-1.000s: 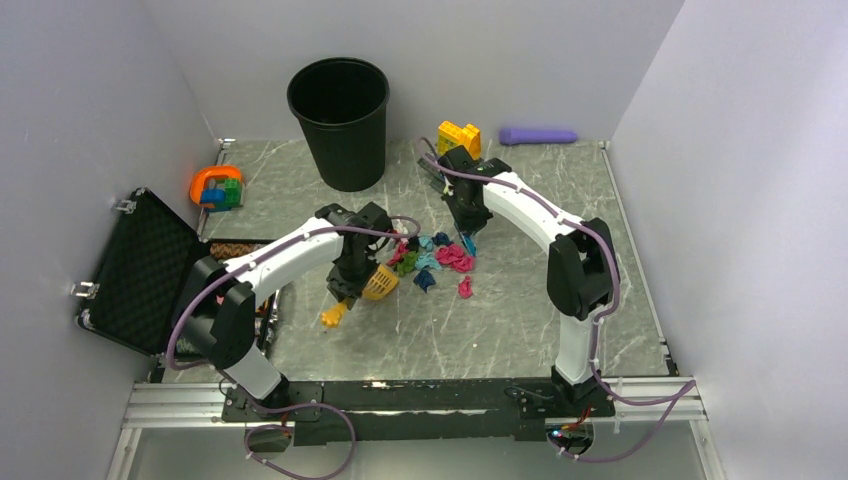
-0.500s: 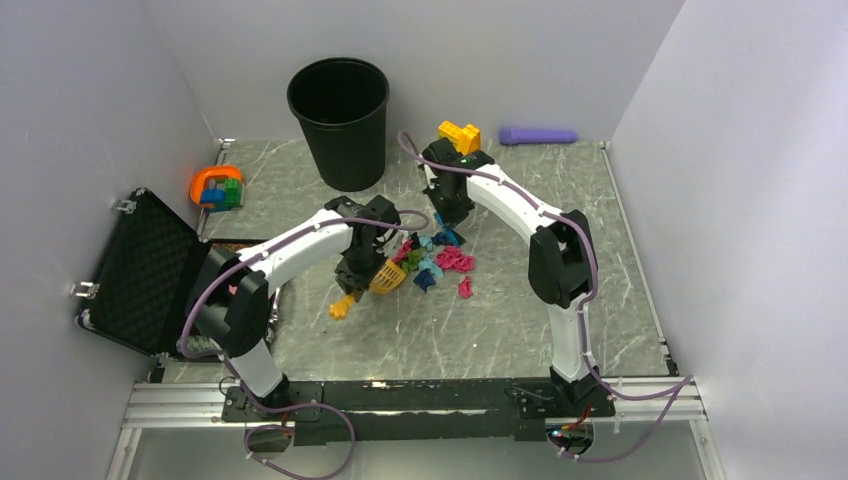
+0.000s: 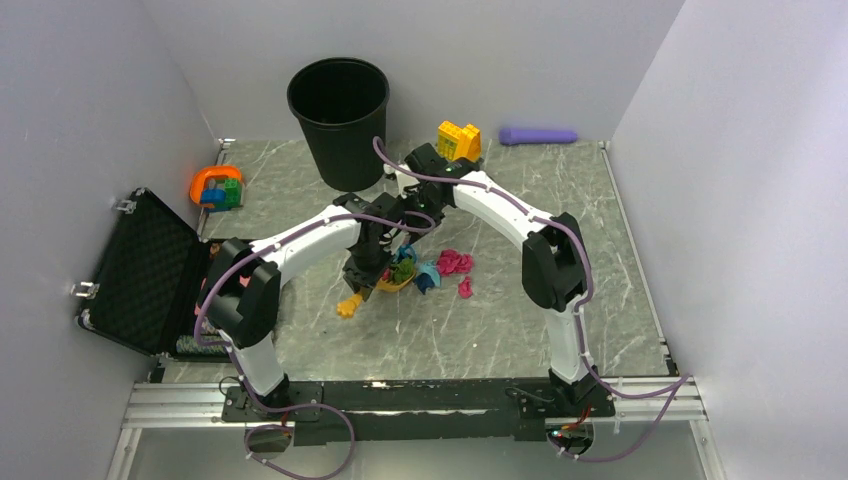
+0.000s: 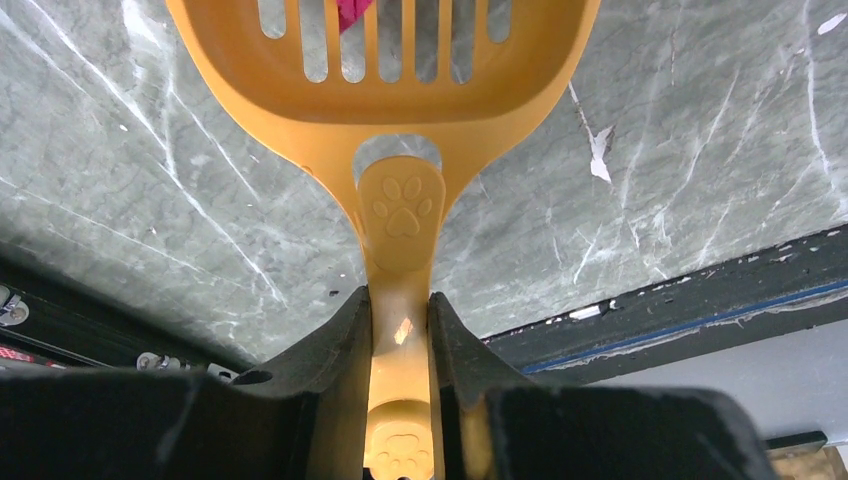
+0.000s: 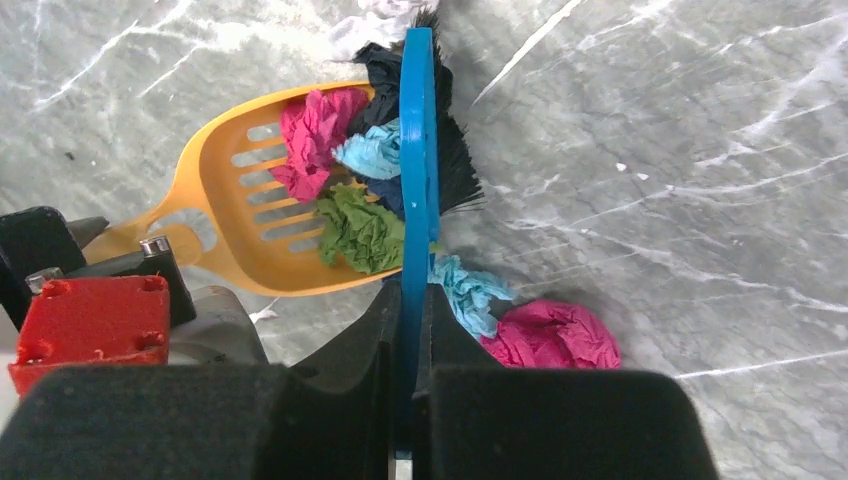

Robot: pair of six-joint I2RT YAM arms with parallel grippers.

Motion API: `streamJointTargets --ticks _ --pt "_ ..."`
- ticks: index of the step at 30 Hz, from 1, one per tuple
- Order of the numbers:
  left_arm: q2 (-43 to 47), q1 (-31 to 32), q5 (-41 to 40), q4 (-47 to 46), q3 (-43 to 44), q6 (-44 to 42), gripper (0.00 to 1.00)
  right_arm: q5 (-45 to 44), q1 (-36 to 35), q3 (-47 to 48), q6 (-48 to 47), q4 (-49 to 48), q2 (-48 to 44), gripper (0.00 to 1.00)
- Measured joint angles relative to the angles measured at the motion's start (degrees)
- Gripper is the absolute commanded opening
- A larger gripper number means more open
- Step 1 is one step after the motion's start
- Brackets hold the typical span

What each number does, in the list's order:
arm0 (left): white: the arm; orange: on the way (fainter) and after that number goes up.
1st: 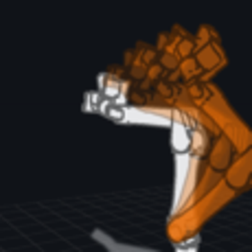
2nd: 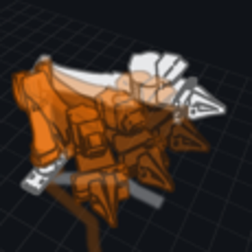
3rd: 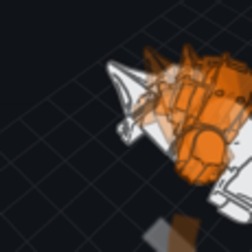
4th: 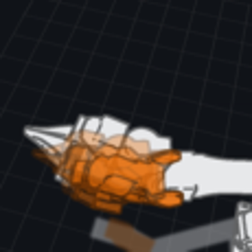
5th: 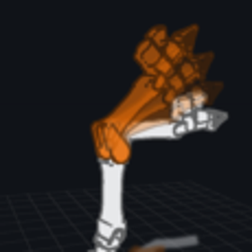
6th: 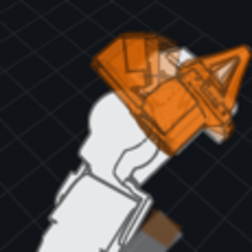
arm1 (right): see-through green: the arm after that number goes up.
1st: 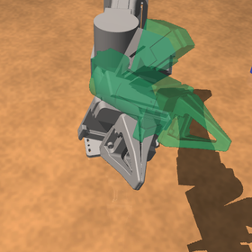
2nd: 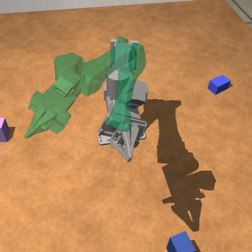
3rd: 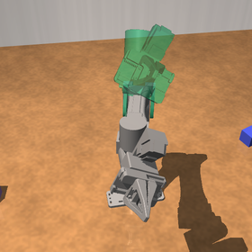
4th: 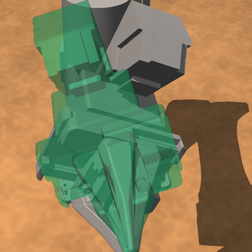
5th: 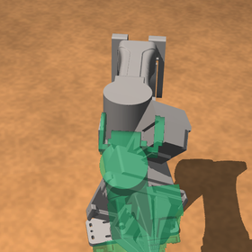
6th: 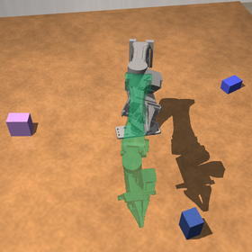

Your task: Sweep away the paper scraps from the table

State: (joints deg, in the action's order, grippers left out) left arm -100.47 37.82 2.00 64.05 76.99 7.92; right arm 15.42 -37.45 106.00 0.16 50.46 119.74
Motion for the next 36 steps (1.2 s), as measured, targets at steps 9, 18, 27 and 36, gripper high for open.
streamJointTargets --ticks 9,18,27,36 --pt "0.1 0.1 0.9 -0.2 0.1 -1.2 0.0 1.3 0.9 -2.4 -0.1 1.5 -2.6 0.0" --pt "1.0 3.2 0.3 -3.8 -1.9 -1.5 0.0 0.0 5.3 -5.5 2.0 6.6 -9.2 0.0" --pt "3.5 4.3 -0.6 -6.1 -2.7 -1.5 0.0 0.9 6.9 -5.4 1.9 10.1 -10.7 0.0" --pt "3.5 4.3 -0.3 -5.6 -3.2 -1.2 0.0 -14.4 6.3 1.0 4.2 13.0 -8.0 0.0"
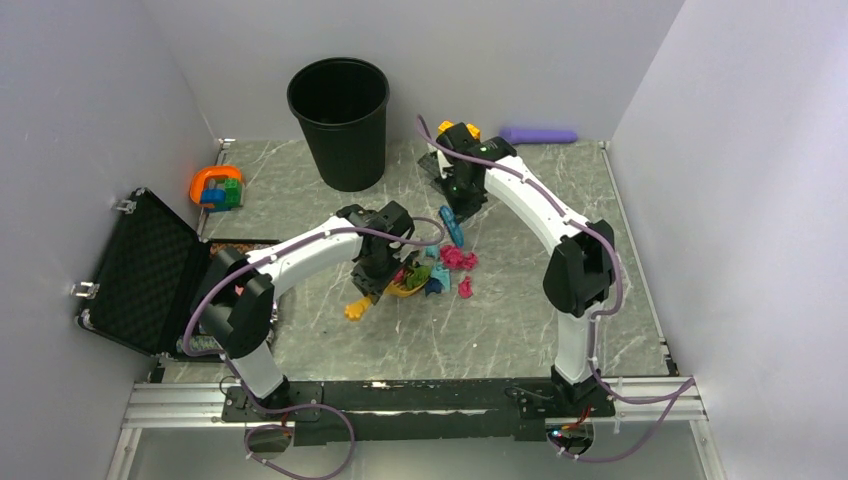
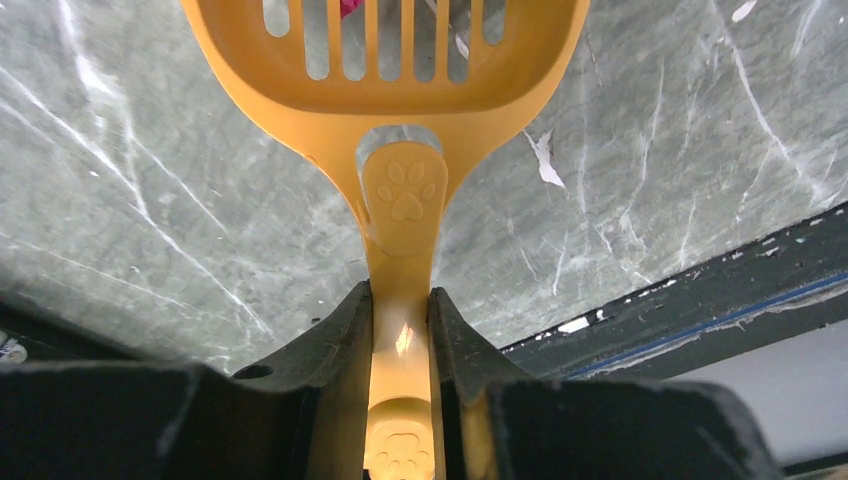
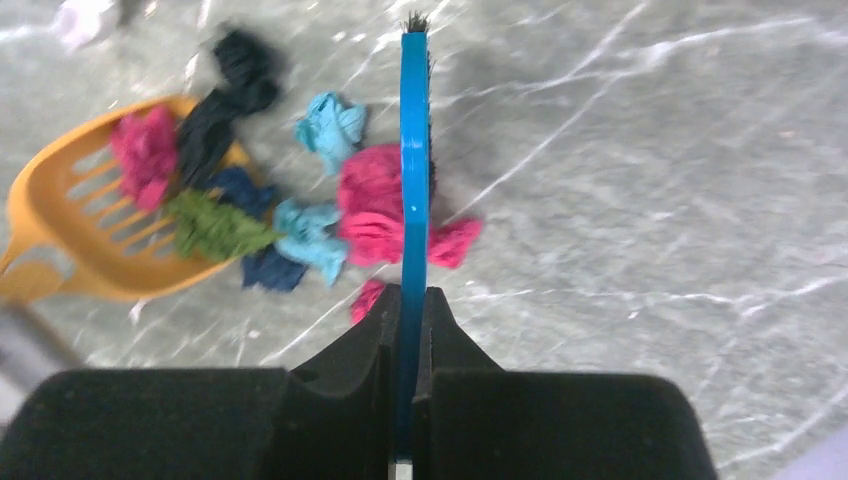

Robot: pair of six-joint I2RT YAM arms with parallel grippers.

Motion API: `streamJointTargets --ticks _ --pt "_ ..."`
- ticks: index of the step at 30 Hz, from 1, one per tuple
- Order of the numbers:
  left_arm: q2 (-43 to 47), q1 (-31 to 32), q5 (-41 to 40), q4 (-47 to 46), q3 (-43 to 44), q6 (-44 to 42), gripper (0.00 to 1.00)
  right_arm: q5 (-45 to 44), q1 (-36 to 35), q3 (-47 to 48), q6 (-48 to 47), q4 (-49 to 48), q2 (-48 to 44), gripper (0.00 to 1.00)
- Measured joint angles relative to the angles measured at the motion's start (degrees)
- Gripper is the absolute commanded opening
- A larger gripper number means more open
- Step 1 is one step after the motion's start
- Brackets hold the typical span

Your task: Sweep away the paper scraps from the table

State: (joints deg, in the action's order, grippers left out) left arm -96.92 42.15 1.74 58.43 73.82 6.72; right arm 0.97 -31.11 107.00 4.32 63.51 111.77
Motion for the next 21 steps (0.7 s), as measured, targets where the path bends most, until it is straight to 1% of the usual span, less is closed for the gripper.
streamJointTargets --ticks 3,5,10,15,21 --pt "0.0 0.0 1.4 0.4 -0.8 0.4 0.0 -6.2 0.0 2.8 0.3 -0.3 2.4 0.0" --pt "0.0 0.0 2.5 1.0 -1.0 0.7 0.0 -8.8 0.0 3.3 0.2 -0.9 3.6 0.0" --pt "-0.2 0.0 4.4 1.7 -1.0 1.9 0.0 -10.8 -0.5 3.0 -0.6 -4.1 6.7 0.0" --pt "-1.1 -0.2 5.5 2.5 -0.9 2.6 0.0 -7.5 -2.8 2.8 -2.3 -6.2 8.7 0.0" --pt "-1.7 -1.2 6.4 2.5 -0.9 2.8 0.0 2.6 -5.3 1.0 -3.3 -7.8 8.3 0.0"
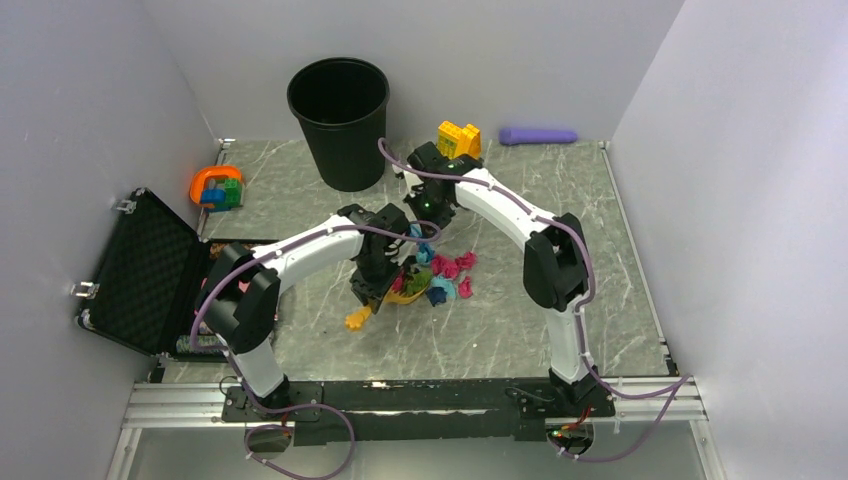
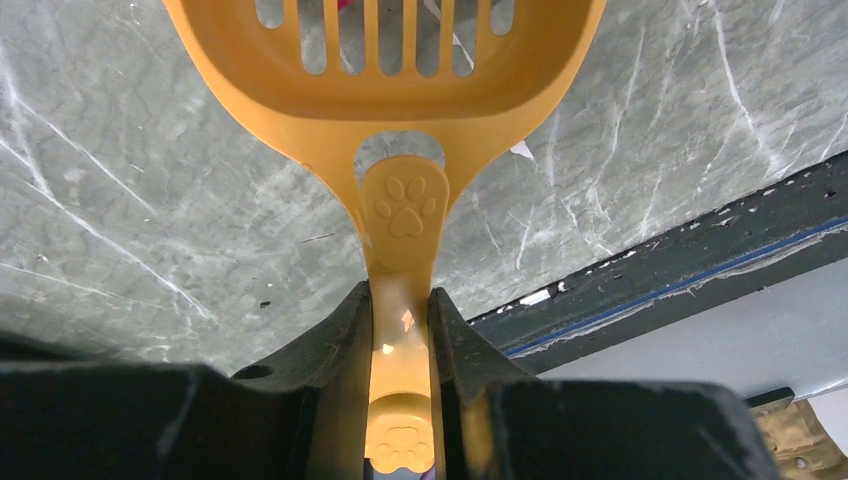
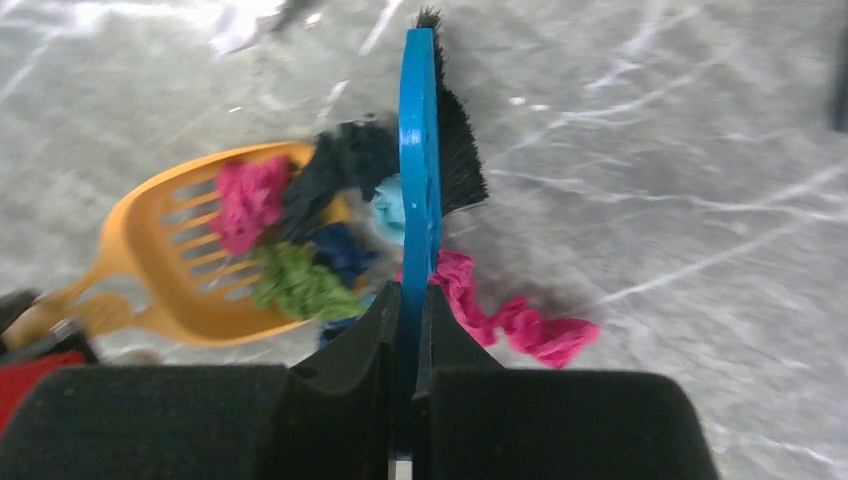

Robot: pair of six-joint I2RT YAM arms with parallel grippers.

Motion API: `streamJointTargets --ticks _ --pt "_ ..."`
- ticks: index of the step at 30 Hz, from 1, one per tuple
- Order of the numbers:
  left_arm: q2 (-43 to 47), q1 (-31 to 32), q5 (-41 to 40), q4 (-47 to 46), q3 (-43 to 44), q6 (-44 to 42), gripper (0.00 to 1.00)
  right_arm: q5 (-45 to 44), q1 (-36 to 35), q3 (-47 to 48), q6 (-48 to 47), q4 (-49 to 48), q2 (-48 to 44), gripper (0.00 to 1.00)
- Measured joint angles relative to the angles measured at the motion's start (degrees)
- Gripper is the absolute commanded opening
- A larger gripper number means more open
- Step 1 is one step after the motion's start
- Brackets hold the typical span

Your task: Sweep away the paper scraps from the table

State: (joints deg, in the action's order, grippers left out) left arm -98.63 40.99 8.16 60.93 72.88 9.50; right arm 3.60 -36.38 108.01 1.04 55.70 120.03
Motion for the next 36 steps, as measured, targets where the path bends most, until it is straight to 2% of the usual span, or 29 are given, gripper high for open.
streamJointTargets --ticks 7,15,23,31,36 --pt "-0.6 -0.3 -0.5 0.2 0.3 -0.5 0.0 14.4 0.1 -4.8 2.3 -0.5 -3.8 0.0" --pt "1.8 -0.3 -4.3 -3.7 -2.3 -2.4 0.0 17.6 0.3 -7.7 4.0 1.4 -7.6 0.0" --pt "11.2 0.4 -7.6 -8.9 -5.2 -3.4 0.0 16.1 -0.3 -6.4 5.7 4.7 -11.1 0.0" --pt "17.7 1.2 -9.7 -13.4 -6.6 -3.4 0.0 8.2 0.2 2.4 7.1 9.9 -11.8 0.0" --pt "19.5 1.3 -9.7 -14.8 -7.1 -3.1 0.0 3.9 1.7 4.1 8.5 11.3 -15.6 0.0"
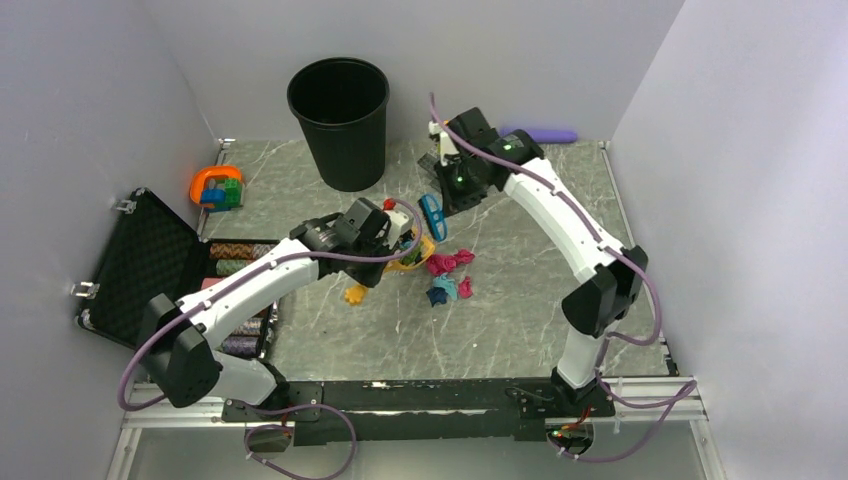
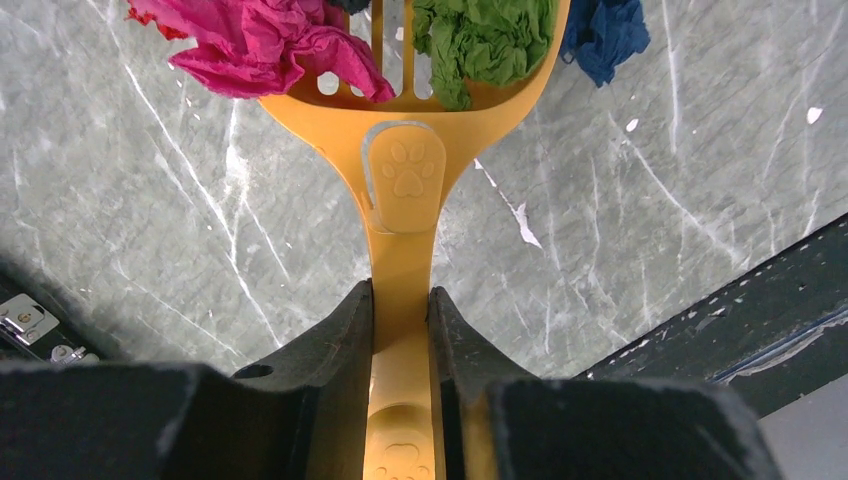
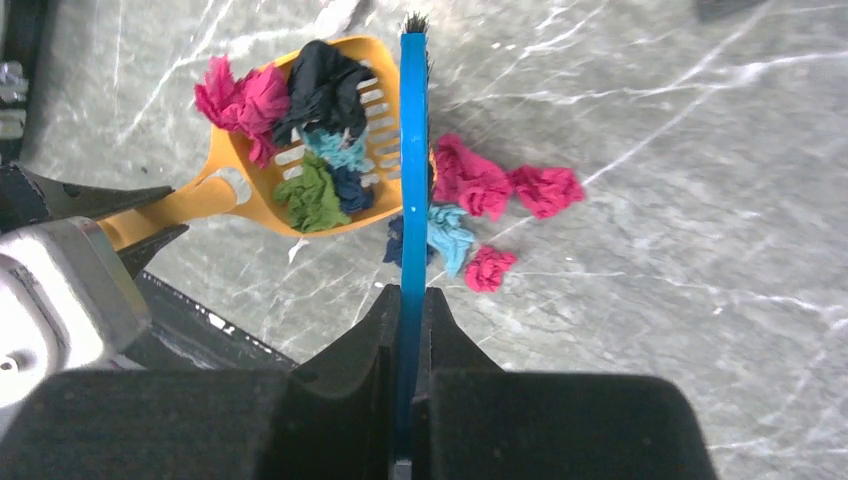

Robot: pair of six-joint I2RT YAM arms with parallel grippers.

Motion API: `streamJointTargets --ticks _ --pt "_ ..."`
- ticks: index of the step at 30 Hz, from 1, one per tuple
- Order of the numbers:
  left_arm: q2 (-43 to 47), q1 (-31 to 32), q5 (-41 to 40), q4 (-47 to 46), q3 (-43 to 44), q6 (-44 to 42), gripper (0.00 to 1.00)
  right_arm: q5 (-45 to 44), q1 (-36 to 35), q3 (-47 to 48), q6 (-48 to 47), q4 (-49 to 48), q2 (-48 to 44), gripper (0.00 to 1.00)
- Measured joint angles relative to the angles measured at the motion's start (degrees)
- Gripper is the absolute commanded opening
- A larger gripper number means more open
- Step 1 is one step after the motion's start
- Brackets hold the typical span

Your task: Sweep away the paper scraps from the table

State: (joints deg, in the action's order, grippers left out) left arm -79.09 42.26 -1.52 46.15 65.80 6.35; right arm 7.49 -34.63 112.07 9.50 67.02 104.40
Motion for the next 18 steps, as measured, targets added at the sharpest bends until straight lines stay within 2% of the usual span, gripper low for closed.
streamJointTargets --ticks 12,18 --pt "3.3 0.2 -0.3 -1.2 0.4 2.6 0.0 -6.9 5.9 0.9 3.5 0.2 -8.1 0.0" --pt "1.9 0.0 -1.4 0.5 7.1 4.0 0.0 -8.8 10.7 -2.7 5.4 -0.7 -13.2 0.0"
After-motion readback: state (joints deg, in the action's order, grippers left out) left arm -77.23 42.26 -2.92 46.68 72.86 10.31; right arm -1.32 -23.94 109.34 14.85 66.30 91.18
